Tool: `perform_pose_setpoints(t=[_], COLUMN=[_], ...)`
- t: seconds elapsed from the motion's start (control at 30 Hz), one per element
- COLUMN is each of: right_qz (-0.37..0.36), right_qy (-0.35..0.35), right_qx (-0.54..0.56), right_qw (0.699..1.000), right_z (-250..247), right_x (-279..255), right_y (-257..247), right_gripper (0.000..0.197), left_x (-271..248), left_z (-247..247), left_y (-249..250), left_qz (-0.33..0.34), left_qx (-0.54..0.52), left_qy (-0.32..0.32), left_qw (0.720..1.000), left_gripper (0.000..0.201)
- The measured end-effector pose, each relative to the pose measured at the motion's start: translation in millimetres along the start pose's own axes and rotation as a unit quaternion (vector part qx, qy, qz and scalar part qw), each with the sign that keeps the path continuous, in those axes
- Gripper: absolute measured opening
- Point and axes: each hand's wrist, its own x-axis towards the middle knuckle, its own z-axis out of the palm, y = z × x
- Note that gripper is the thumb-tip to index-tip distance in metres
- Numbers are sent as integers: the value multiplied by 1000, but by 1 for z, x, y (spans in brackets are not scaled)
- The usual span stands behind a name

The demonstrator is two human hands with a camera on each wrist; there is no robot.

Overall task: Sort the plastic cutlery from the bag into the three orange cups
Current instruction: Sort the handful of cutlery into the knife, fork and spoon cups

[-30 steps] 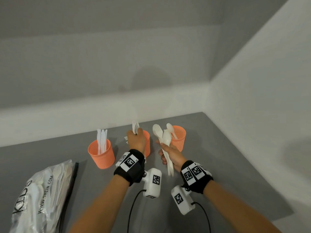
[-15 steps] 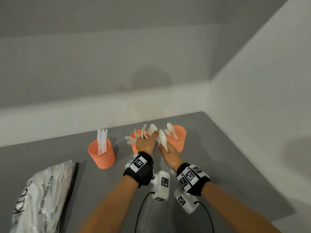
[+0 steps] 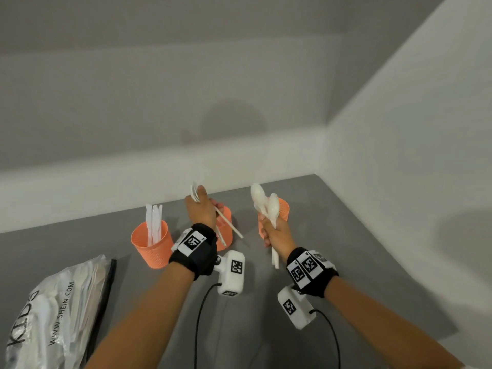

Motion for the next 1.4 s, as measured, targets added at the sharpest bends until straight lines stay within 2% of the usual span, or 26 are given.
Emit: perform_pose_setpoints(t=[0.1,0.2,0.33,0.47,0.63,0.8,0.87,0.93,1.0,1.03,1.1,1.17,1.33,1.4], right_qz=[-18,-29,-49,-51,-18,32,36,19,-3,-4,-18,-39,-69,-86], right_qy=[50,100,190,231,215,193,181,168,170,176,181,169,122,118], right_qx=[27,86,93,121,118,42,24,-4,-59,-66,-66,-86,-162,-190], right_qw=[998,991,976,964,969,980,983,986,984,982,981,981,977,971], right_z=[-14,-25,-29,-26,-18,-18,-19,-19,-20,-19,-19,-19,-25,-29], right_x=[12,25,52,78,97,109,110,109,111,112,113,112,113,113], right_y=[-11,-31,-49,-51,-34,-6,3,9,15,17,19,17,20,23], right_gripper=[16,16,35,36,35,45,37,29,20,16,27,27,13,14], left_x=[17,27,42,56,71,75,78,80,81,82,82,82,81,79], left_z=[-10,-13,-7,9,19,18,14,12,13,14,16,16,15,12], left_y=[4,13,28,27,-7,-38,-46,-50,-51,-52,-53,-55,-55,-55], left_qz=[-5,9,69,136,154,163,174,195,206,204,189,180,170,182], left_qx=[3,2,-31,25,105,209,292,384,429,423,363,330,325,352], left_qy=[-8,3,42,43,13,-26,-39,-43,-32,-28,-33,-42,-28,-30], left_qw=[1000,1000,996,989,982,964,940,901,879,882,912,926,930,918], left_gripper=[19,36,37,42,46,46,50,46,45,46,40,34,37,42])
